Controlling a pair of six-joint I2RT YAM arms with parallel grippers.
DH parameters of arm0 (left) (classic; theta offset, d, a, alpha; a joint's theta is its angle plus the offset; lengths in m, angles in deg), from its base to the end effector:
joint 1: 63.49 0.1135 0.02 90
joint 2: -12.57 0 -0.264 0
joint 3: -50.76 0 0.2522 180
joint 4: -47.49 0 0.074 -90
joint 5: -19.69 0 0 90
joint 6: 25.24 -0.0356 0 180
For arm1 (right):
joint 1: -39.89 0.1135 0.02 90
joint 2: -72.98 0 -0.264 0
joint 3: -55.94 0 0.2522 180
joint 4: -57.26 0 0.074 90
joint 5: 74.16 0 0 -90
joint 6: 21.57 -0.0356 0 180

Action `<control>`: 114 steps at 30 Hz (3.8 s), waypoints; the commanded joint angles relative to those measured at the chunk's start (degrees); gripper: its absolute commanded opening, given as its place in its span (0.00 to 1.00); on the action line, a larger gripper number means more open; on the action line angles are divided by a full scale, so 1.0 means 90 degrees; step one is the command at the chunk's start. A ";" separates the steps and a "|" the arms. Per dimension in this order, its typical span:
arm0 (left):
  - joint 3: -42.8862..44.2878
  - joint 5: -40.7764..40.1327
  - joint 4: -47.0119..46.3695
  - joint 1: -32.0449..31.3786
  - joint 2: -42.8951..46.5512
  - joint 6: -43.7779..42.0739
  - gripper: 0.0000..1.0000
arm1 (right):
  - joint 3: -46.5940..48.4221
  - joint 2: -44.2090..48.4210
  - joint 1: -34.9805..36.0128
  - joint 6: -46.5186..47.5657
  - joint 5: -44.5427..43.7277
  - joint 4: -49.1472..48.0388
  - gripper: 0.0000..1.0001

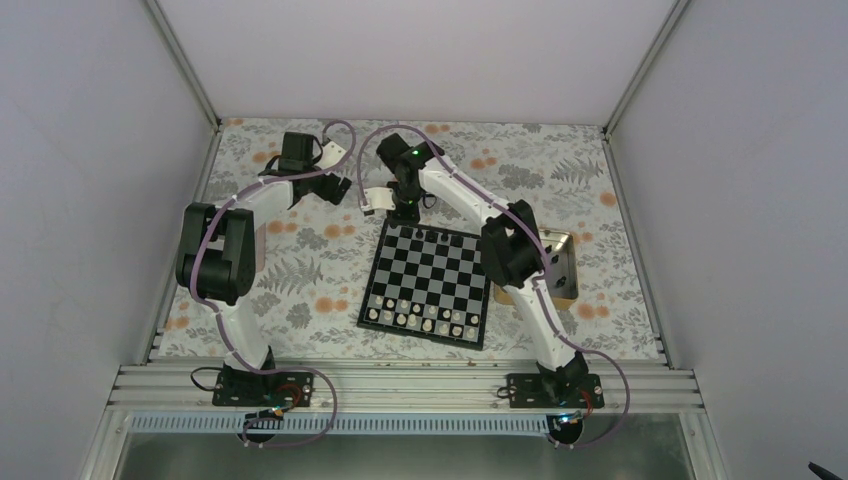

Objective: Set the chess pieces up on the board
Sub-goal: Place the chess piece on the chessboard, then pick up the chess piece from the storage box.

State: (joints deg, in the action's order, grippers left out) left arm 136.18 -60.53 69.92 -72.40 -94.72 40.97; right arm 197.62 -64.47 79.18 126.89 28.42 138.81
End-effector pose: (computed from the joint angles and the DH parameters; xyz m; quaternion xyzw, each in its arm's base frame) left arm 0.4047 -0.0696 0.1954 0.2902 0.8717 -0.0278 0.3938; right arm 0.3742 0.3162 0.2045 -0.7521 0.6406 0.0891 0.1264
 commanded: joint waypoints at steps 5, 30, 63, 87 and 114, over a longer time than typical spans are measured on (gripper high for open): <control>-0.0081 0.0211 -0.0153 0.0033 0.0114 0.0007 1.00 | 0.0181 -0.0203 0.0000 0.0057 0.0146 0.0030 0.06; -0.0189 0.0318 -0.0215 0.0081 0.0185 0.0085 1.00 | 0.0133 0.0039 -0.0063 0.0006 0.0193 -0.0233 0.31; 0.0558 -0.0286 0.0245 -0.0132 -0.0434 0.0153 1.00 | -0.7285 0.5334 -0.4049 0.0311 -0.0131 -0.1284 0.31; 0.0431 -0.0259 0.0250 -0.0143 -0.0370 0.0187 1.00 | -0.7240 0.4196 -0.3937 0.0199 -0.0042 -0.1783 0.18; 0.0339 -0.0150 0.0214 -0.0146 -0.0315 0.0173 1.00 | -0.6958 0.4530 -0.3694 -0.0058 -0.0342 -0.1499 0.04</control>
State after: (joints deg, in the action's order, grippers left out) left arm 139.59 -62.71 72.61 -73.43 -99.53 41.87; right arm 131.77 -26.22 44.49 126.93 25.14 122.42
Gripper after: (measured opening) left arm 0.999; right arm 0.083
